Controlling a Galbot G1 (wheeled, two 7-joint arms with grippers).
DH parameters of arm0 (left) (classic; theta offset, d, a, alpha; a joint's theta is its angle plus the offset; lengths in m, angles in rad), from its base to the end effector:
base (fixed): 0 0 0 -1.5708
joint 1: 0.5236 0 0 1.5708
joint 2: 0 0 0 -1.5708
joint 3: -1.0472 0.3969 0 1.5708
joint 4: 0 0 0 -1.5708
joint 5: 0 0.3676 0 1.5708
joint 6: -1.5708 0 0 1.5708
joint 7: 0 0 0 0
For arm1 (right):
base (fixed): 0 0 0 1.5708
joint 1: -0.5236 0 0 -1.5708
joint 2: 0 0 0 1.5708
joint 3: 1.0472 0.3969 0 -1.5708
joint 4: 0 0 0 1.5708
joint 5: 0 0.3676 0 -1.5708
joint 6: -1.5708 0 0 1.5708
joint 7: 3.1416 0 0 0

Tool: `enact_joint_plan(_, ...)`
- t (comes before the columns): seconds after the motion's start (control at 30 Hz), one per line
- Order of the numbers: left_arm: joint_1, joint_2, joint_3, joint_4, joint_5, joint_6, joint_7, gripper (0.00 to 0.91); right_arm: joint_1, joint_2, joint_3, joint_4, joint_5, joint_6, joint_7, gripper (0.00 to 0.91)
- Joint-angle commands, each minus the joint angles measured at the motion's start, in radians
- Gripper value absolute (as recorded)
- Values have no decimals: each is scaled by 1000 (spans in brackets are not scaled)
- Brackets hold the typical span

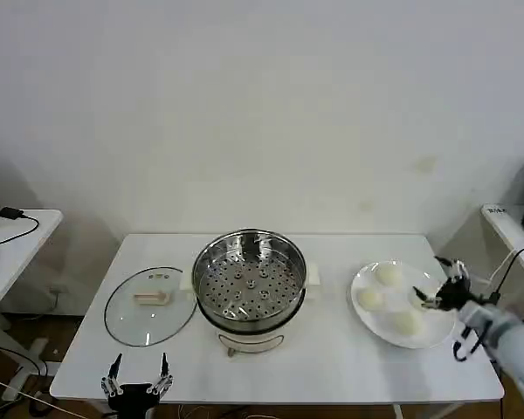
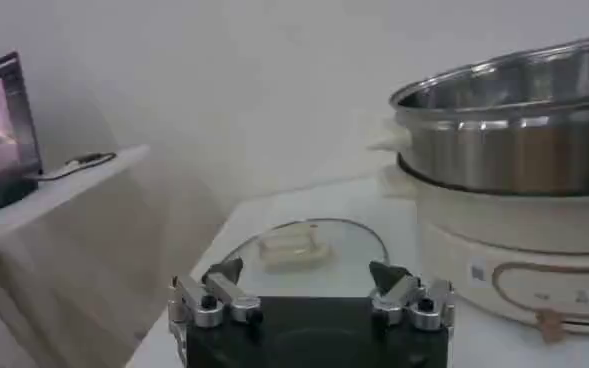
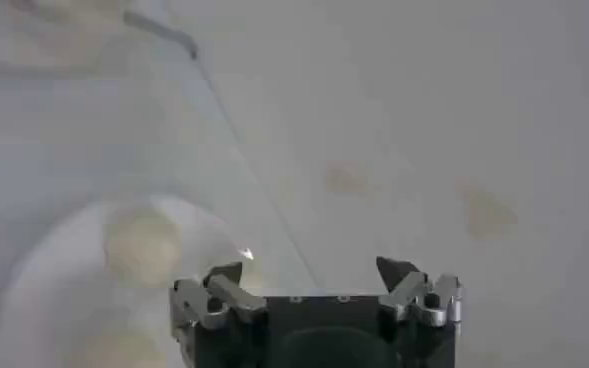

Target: Take steamed baozi put them in steamer then cover it.

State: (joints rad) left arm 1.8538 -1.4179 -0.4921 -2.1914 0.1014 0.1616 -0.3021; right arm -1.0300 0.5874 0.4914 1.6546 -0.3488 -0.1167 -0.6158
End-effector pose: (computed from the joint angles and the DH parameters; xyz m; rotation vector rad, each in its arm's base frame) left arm 0.0751 0.0186 -0.3420 0.2566 -2.7998 -0.3648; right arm 0.3697 -0.2982 -0.2064 0.6348 -2.1165 1.6485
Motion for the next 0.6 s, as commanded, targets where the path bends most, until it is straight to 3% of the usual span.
enact_joint_plan(0.03,1,-2,0,-1,22,6,5,907,547,-131,-456,-302,-167,115,-302,907)
enact_joint_plan(0.07,1,-4,-2,-2,27,6,3,907,615,-126,-481,-336,-158,126,-321,907)
enact_joint_plan(0.1,1,-6,-3,-2,30,5,3,907,673,-120,-580,-361,-146,133,-340,907)
enact_joint_plan(0.23,5,-12,-5,-1,35,5,1,907,841,-82,-817,-448,-87,137,-393,907)
enact_joint_plan(0.33,7,-15,-3,-1,40,5,5,907,930,-35,-929,-503,-30,131,-423,907)
enact_joint_plan(0.47,3,-19,0,1,46,6,5,907,994,34,-1027,-574,-8,127,-443,907)
enact_joint_plan(0.6,0,-19,-1,0,48,6,6,907,1018,112,-1060,-674,-21,138,-441,907)
